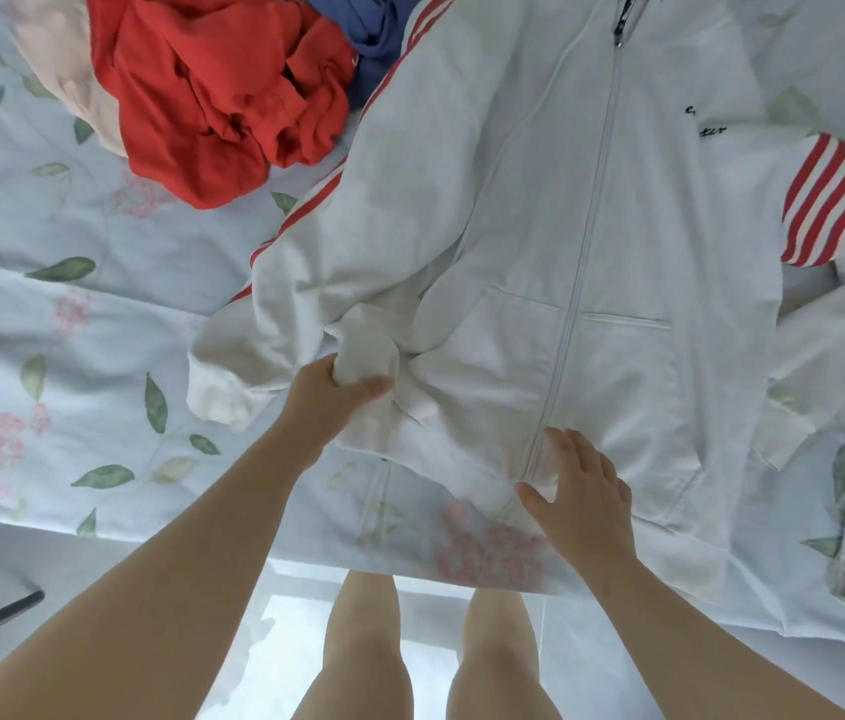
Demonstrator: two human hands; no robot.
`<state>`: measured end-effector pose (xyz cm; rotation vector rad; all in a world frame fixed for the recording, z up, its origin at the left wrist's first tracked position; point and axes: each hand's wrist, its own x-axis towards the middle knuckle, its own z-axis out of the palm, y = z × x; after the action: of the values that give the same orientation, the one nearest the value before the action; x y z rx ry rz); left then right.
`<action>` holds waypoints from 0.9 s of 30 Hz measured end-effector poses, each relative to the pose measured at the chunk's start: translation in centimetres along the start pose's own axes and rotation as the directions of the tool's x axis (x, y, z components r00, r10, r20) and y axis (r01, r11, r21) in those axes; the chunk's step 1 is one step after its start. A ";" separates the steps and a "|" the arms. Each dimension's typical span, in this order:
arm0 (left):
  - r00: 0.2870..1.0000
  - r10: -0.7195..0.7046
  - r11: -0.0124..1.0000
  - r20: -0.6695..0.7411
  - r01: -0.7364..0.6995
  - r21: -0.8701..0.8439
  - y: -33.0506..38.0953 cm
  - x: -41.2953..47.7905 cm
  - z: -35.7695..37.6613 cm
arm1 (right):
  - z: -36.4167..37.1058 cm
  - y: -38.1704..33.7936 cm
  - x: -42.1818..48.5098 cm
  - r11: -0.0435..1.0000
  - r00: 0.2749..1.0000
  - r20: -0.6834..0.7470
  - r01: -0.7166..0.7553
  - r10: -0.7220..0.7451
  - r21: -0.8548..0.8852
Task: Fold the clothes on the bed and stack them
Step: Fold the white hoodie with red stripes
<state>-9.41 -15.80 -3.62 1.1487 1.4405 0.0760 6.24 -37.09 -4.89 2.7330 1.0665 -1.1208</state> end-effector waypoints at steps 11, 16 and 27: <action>0.945 -0.155 0.936 -0.288 0.047 -0.350 4.5 2.4 0.2 | -0.9 1.0 0.8 1.000 0.988 0.157 0.008 -0.006 -0.012; 0.982 -0.190 0.769 -0.016 0.139 -0.625 2.0 1.1 2.5 | -0.6 1.2 1.0 0.997 0.971 0.236 -0.051 0.036 0.055; 0.976 0.064 0.940 -0.210 0.011 0.340 -0.5 2.1 5.7 | -1.1 4.7 1.1 0.927 0.936 -0.019 -0.344 0.350 0.149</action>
<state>-4.74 -17.83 -6.98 1.4792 1.6770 -0.0311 10.26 -39.78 -5.87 2.9096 0.4847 -1.1196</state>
